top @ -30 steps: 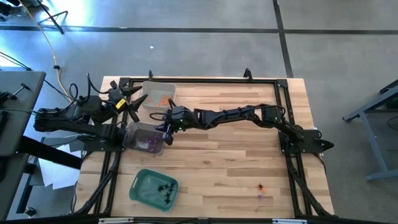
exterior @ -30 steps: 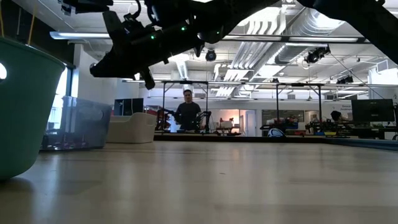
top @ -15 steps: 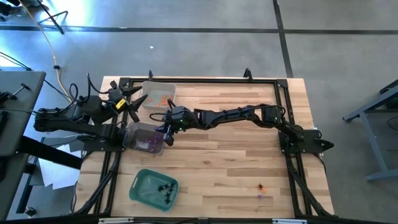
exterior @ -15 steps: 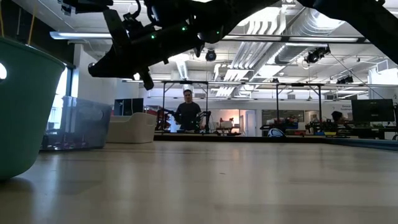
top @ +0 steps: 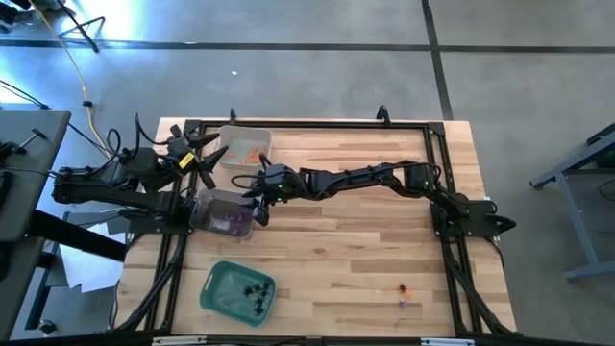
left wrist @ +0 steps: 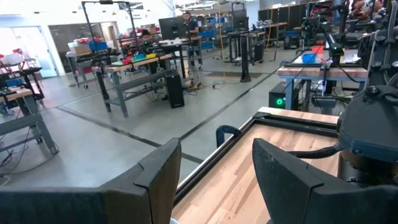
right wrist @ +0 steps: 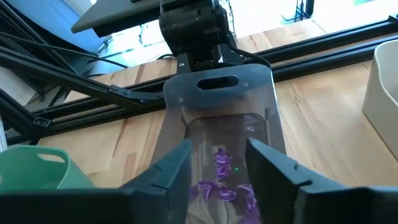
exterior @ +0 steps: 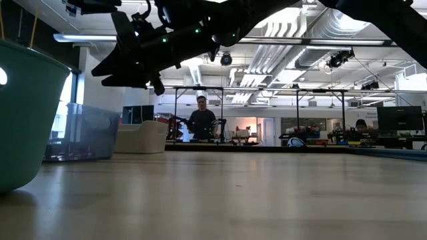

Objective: Sort Halloween decoration
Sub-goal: Put the right violet witch hat into the black bin, then put the violet witch hat into the black bin

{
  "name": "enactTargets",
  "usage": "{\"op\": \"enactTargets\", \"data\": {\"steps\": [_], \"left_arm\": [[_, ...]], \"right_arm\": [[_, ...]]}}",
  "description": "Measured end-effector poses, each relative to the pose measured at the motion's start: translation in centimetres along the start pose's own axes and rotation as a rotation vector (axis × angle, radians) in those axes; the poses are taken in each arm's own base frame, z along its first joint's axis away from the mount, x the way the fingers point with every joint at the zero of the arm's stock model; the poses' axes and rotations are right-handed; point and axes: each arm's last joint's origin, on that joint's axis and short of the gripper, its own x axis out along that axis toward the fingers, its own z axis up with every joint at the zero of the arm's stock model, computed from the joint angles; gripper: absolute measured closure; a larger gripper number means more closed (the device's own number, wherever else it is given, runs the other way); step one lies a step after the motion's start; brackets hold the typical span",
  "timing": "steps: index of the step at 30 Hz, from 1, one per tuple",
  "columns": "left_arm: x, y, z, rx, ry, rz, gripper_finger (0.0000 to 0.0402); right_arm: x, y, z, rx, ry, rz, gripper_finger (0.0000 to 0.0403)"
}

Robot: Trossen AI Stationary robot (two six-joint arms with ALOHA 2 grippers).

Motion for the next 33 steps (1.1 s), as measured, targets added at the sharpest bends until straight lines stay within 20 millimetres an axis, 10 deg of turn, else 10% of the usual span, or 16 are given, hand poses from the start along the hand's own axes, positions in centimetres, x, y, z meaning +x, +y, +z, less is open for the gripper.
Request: {"op": "enactTargets", "data": {"steps": [15, 33], "left_arm": [[0.0, 0.0, 0.0, 0.001, 0.001, -0.001, 0.0216], [0.0, 0.0, 0.0, 0.001, 0.001, -0.001, 0.0216]], "right_arm": [[-3.5, 1.6, -0.1, 0.092, 0.306, -0.133, 0.0262], [-6.3, 6.9, -4.9, 0.293, 0.538, -0.230, 0.0273]]}}
